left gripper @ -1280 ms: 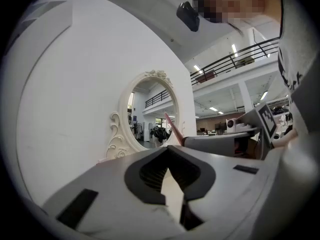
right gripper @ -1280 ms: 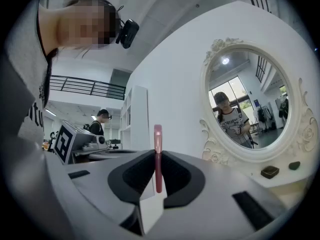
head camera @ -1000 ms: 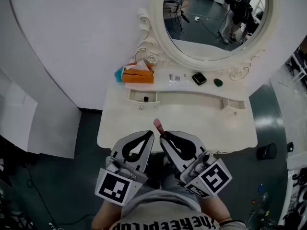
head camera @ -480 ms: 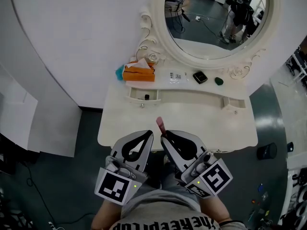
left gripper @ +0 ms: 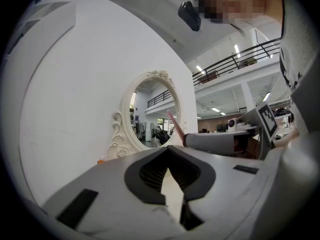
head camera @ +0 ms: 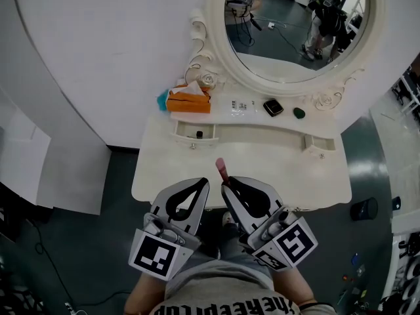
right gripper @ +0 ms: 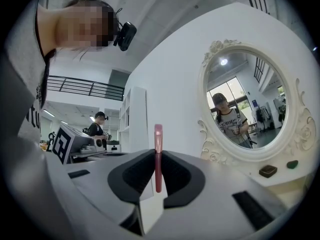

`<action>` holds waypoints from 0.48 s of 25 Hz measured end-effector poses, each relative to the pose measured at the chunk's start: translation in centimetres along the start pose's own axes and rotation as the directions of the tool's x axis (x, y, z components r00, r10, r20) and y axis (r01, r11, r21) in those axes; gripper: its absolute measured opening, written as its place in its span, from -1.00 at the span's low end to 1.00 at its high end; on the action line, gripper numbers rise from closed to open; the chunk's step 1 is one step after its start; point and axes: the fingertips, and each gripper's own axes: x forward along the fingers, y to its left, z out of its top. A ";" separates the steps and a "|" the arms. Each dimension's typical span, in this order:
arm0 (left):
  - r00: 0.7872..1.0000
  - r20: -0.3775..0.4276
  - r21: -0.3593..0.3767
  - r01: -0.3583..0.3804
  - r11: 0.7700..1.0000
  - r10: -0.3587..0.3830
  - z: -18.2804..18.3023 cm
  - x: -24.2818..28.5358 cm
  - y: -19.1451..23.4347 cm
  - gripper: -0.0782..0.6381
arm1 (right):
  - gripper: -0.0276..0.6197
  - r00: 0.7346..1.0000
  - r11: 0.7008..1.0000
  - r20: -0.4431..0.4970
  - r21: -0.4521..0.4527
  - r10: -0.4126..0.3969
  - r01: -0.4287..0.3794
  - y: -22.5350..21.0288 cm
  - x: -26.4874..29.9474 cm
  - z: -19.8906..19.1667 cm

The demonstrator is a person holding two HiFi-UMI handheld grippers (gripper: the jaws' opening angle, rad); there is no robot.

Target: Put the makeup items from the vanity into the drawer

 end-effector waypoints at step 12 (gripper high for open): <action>0.999 -0.001 -0.006 -0.049 0.999 0.049 0.4 3.1 1.1 -0.74 | -0.73 0.999 0.999 -0.020 -0.029 0.042 -0.043 -3.1 1.2 0.5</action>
